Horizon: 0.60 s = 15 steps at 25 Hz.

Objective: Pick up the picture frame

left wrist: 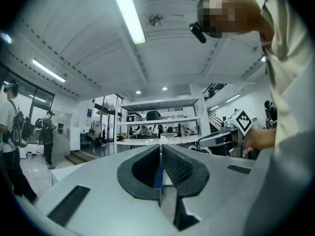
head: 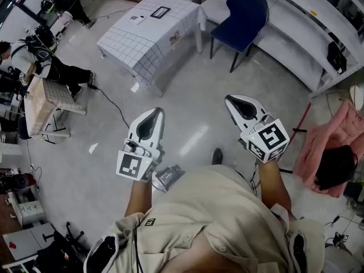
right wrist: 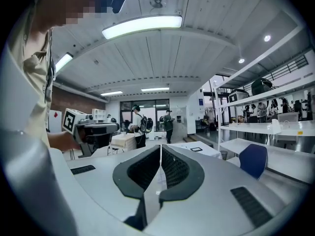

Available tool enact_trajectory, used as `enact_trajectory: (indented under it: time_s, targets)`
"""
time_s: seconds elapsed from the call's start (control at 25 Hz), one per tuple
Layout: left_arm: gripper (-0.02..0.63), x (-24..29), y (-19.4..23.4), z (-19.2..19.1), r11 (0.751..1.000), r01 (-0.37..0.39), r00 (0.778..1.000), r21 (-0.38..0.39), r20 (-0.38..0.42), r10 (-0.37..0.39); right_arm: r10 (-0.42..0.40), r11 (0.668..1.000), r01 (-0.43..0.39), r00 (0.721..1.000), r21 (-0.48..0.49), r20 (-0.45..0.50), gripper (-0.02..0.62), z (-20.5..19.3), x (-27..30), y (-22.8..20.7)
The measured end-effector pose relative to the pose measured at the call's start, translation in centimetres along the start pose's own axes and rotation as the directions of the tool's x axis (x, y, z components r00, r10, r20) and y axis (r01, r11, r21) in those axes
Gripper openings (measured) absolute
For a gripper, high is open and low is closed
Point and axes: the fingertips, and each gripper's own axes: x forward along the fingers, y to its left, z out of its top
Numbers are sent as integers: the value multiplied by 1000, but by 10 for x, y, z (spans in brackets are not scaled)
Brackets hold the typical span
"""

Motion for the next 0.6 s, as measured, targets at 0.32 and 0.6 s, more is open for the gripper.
enact_trajectory:
  time_s: [0.32, 0.6]
  targets:
    - [26, 85, 6, 9, 999, -28, 1000, 22, 6, 28, 40, 999, -39, 999, 4, -8, 28, 5, 22, -84]
    - [26, 112, 24, 9, 998, -63, 998, 30, 8, 63, 72, 997, -72, 997, 18, -25, 28, -2, 45, -111]
